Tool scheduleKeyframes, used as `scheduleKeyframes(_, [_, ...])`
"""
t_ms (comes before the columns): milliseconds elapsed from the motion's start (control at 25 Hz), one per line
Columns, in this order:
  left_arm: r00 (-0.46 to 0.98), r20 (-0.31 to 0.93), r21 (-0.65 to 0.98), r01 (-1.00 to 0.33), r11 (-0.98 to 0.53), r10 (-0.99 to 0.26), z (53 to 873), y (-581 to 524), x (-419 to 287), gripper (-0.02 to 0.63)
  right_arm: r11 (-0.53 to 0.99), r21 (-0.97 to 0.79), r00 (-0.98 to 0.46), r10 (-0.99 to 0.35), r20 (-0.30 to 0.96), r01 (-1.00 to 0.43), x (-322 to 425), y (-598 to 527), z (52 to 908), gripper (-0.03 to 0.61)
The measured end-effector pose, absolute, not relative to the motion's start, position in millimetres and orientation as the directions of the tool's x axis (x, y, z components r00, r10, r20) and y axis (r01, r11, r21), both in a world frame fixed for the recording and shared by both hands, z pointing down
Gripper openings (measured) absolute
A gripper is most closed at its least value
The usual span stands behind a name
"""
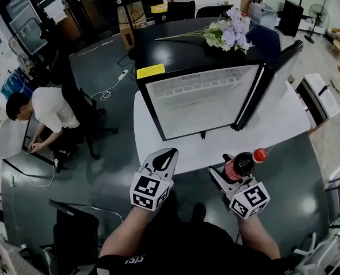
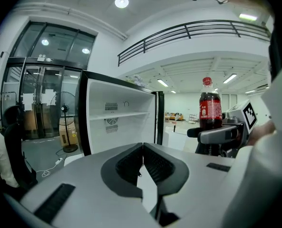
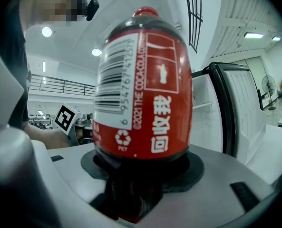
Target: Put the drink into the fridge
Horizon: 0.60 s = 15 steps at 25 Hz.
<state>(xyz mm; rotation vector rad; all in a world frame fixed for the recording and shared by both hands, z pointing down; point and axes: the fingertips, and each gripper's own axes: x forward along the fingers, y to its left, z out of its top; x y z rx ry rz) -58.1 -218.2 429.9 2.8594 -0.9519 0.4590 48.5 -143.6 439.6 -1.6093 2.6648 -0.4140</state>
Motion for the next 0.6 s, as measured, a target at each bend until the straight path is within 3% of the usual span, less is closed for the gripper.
scheduleKeyframes(600, [0.891, 0.251, -0.011, -0.389, -0.921, -0.379, 417, -303, -72, 0.017, 0.208, -0.190, -0.239, -0.958, 0.158, -0.959, 19, -219, 433, 0.268])
